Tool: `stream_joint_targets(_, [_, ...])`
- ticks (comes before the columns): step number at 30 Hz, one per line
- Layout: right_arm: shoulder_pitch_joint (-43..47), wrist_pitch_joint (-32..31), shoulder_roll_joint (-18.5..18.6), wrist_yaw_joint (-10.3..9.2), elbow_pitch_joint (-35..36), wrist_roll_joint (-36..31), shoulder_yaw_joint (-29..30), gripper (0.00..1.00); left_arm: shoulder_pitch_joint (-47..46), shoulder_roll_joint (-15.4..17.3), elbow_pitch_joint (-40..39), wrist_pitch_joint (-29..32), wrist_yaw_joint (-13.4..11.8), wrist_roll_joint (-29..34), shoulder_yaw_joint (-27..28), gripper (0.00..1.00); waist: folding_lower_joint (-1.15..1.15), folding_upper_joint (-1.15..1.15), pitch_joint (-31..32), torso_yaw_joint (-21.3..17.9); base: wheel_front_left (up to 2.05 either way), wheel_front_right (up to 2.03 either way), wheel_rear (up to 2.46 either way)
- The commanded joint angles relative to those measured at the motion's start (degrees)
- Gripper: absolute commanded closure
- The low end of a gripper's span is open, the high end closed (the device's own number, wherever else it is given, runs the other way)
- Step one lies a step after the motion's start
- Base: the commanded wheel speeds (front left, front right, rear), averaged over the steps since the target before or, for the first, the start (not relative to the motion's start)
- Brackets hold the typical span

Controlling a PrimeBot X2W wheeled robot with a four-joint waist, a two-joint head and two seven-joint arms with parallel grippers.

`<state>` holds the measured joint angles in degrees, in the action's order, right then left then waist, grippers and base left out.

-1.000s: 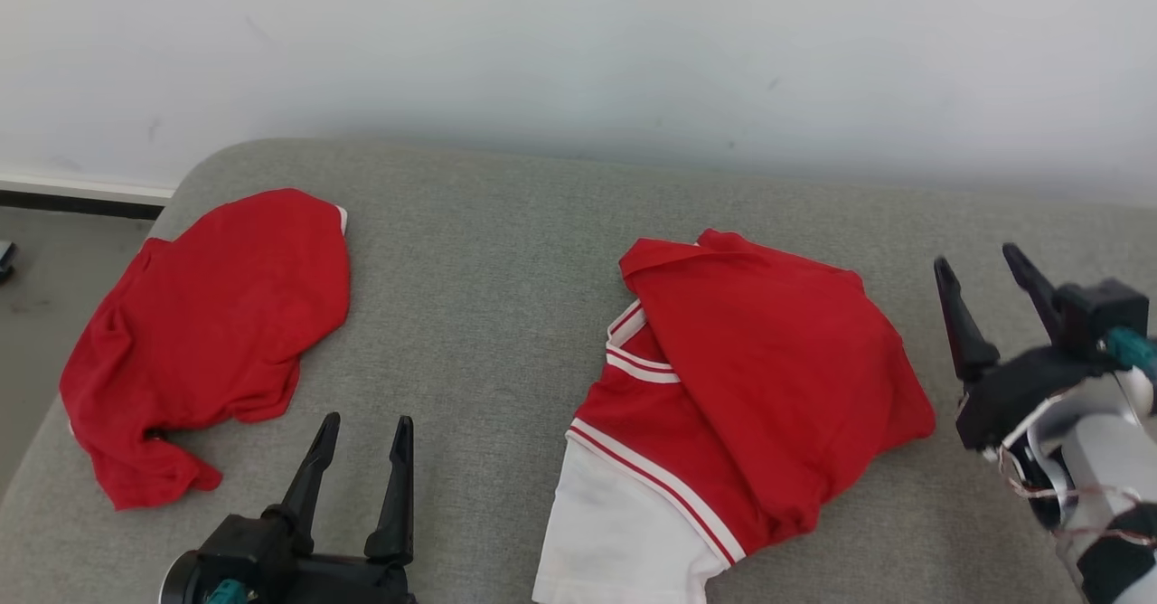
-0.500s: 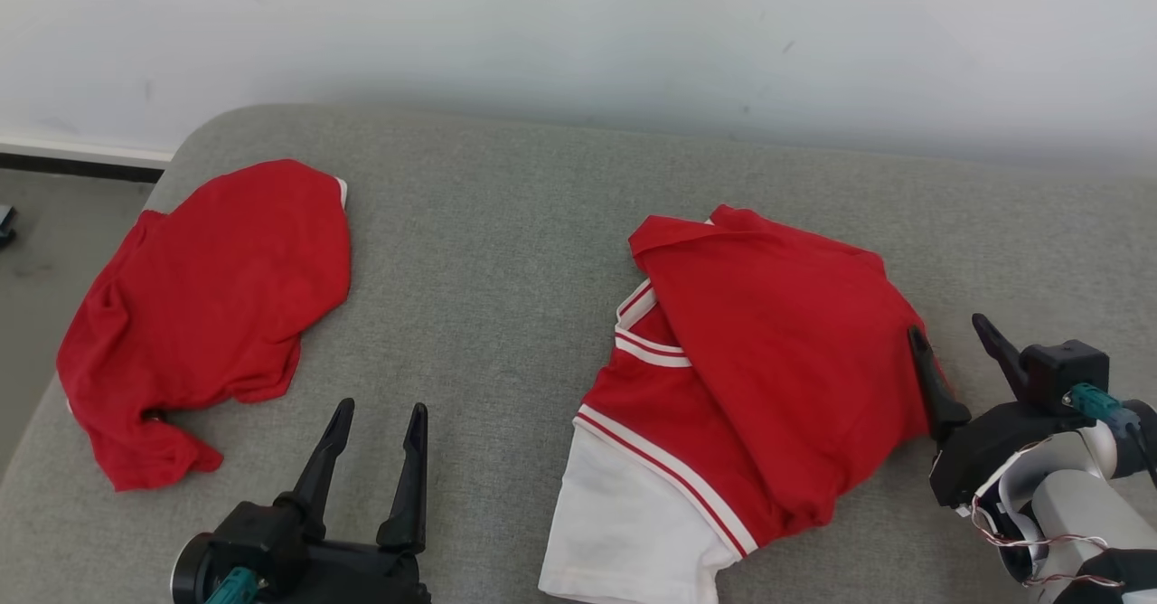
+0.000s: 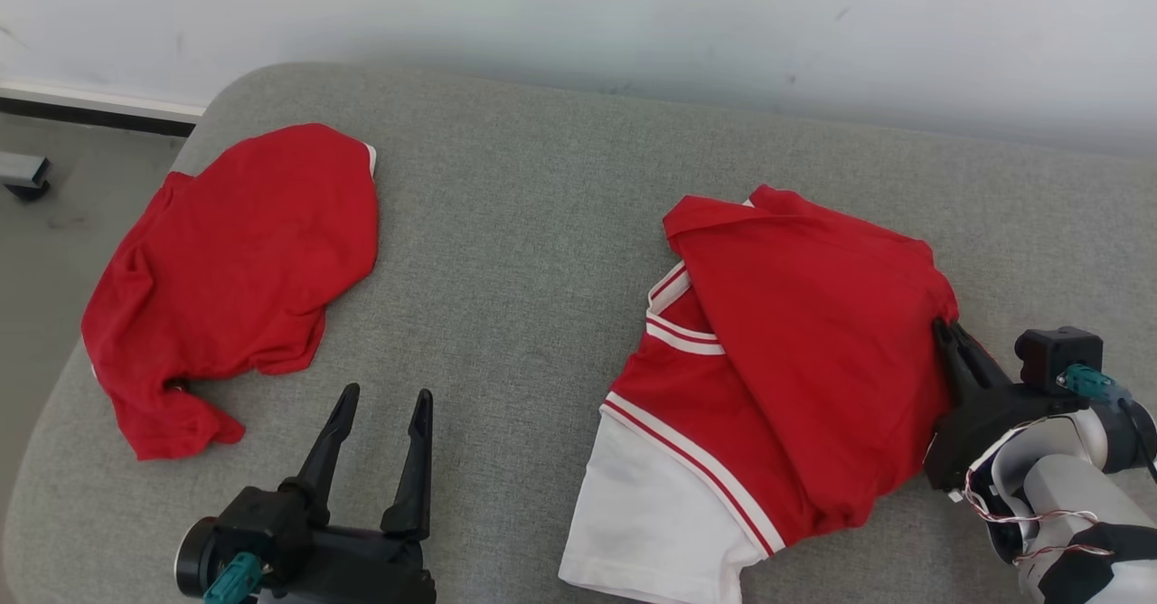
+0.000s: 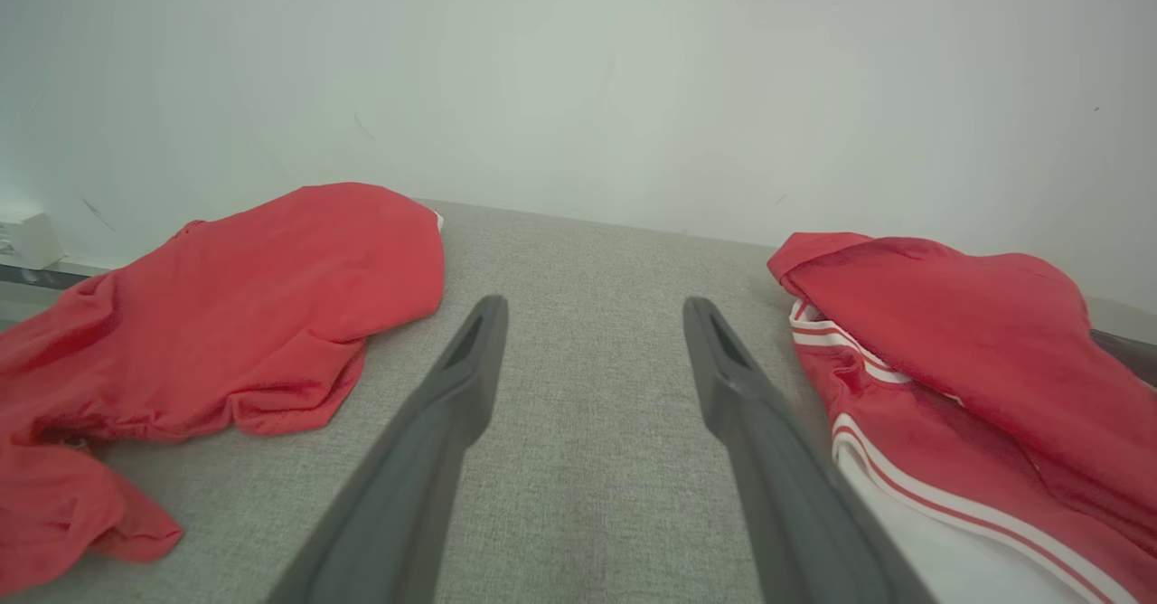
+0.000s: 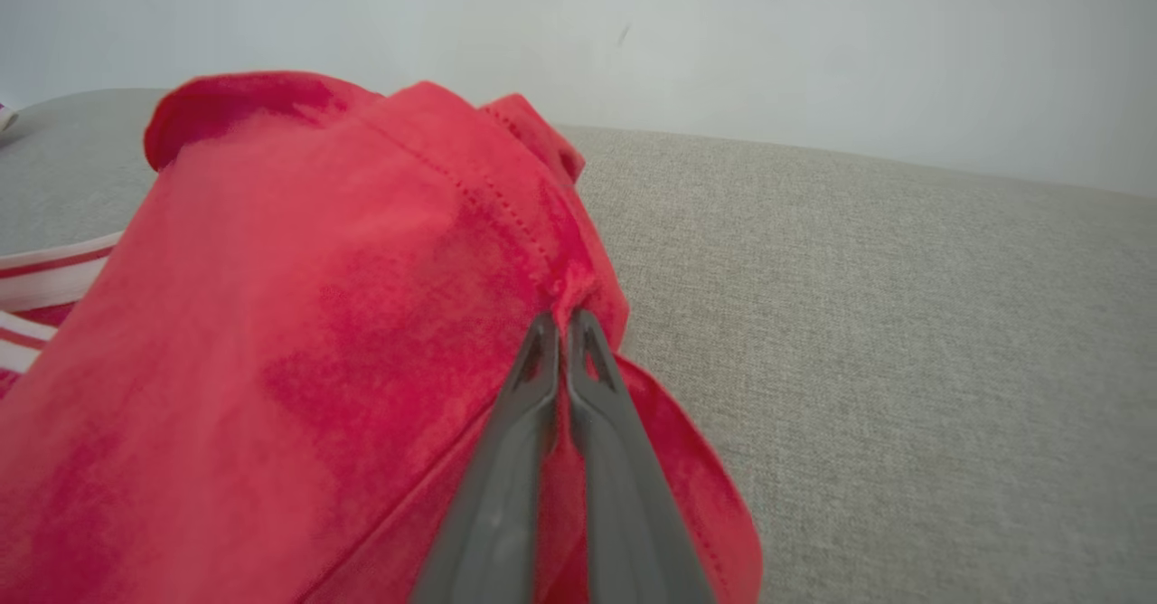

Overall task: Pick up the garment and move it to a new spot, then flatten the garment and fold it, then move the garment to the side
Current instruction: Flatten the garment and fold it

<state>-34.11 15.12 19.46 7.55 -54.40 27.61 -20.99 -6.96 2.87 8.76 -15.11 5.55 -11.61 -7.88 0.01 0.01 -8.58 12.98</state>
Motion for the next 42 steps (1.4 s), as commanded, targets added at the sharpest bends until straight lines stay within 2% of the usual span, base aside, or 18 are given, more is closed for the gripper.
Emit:
stream_joint_targets(1, [0.22, 0.03, 0.39, -0.13, 0.5, 0.14, 0.24, 1.0, -0.34, 0.04, 0.26, -0.05, -0.19, 0.29, 0.25, 0.0, -0.01, -0.01, 0.53, -0.24, 0.0, 0.0, 0.0])
stream_joint_targets(7, [5.11, 0.03, 1.66, -0.13, 6.2, -0.62, 3.47, 1.0, 1.97, 0.03, 0.68, -0.06, -0.27, 0.5, 0.94, 0.0, -0.01, -0.01, 3.63, -2.1, 0.0, 0.0, 0.0])
stream_joint_targets(18, [22.95, 0.03, 2.68, -0.13, 24.5, -1.89, 14.36, 1.0, 4.99, 0.04, 0.37, -0.05, -0.83, -0.54, 0.96, 0.0, -0.01, -0.01, 7.25, -6.42, 0.0, 0.0, 0.0])
stream_joint_targets(23, [31.12, 0.03, 0.71, -0.13, 29.01, -1.42, 19.47, 1.0, 5.43, 0.03, 0.35, -0.05, -0.78, -0.21, 1.12, 0.0, -0.01, -0.01, 7.66, -7.38, 0.0, 0.0, 0.0])
stream_joint_targets(30, [37.87, 0.03, -2.11, -0.13, 30.17, -2.49, 25.41, 1.0, 6.37, 0.05, 0.56, -0.05, -0.33, 0.44, 1.82, 0.0, -0.01, -0.01, 8.58, -8.11, 0.0, 0.0, 0.0])
stream_joint_targets(31, [38.22, 0.03, -2.47, -0.13, 30.48, -2.79, 25.58, 0.98, 6.49, 0.04, 0.53, -0.05, -0.26, 0.6, 2.07, 0.0, -0.01, -0.01, 8.75, -8.3, 0.0, 0.0, 0.0])
stream_joint_targets(32, [38.37, 0.04, -2.78, -0.13, 31.2, -3.46, 25.95, 0.59, 6.57, 0.04, 0.49, -0.05, -0.17, 0.81, 2.3, 0.0, -0.01, -0.01, 8.84, -8.45, 0.0, 0.0, 0.0])
stream_joint_targets(33, [38.42, 0.03, -3.23, -0.13, 31.78, -4.02, 26.08, 0.0, 6.62, 0.04, 0.42, -0.05, -0.15, 0.76, 2.56, 0.0, -0.01, -0.01, 8.96, -8.64, 0.0, 0.0, 0.0])
stream_joint_targets(42, [38.61, 0.03, -7.62, -0.13, 41.9, -10.59, 27.97, 0.0, 7.27, 0.04, -0.1, -0.05, 0.34, 1.75, 4.16, 0.0, -0.01, -0.01, 9.58, -9.67, 0.0, 0.0, 0.0])
